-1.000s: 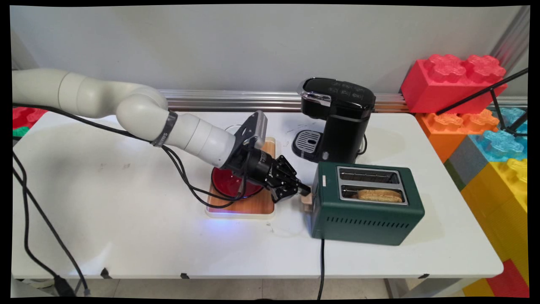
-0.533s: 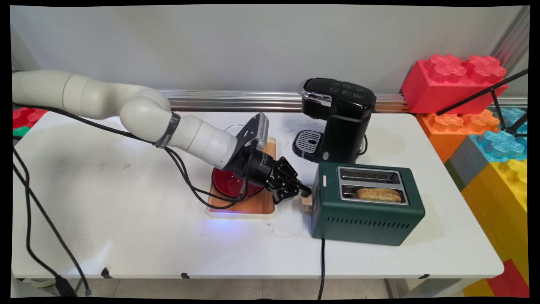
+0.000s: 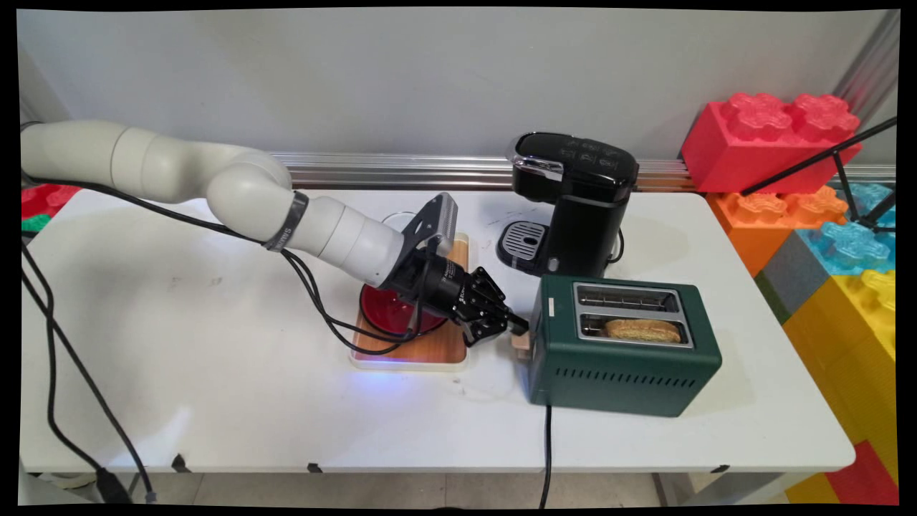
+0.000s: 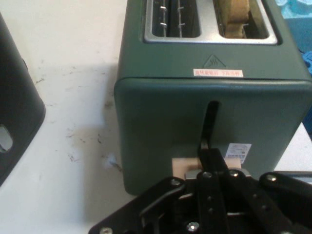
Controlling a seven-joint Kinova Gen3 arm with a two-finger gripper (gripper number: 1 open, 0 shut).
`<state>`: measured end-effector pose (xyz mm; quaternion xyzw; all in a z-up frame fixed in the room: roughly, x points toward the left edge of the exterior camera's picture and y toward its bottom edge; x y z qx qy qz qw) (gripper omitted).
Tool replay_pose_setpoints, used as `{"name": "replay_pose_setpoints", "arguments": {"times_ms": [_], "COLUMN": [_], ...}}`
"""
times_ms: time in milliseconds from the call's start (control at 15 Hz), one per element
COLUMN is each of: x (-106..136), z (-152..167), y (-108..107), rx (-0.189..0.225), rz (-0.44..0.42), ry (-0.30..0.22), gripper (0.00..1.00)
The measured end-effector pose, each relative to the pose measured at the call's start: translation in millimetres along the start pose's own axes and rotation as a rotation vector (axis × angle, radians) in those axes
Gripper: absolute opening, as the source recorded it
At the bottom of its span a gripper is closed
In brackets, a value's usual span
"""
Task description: Press the toaster switch
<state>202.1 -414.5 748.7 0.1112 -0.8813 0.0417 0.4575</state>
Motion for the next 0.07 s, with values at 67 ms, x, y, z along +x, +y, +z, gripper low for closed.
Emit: {"name": "replay_pose_setpoints", "arguments": {"times_ms": [67], "x": [-0.1], "z": [-1.3], "y": [-0.4], "rx": [-0.001], "rz": [0.0], "ry": [-0.001], "gripper": [0.0]}}
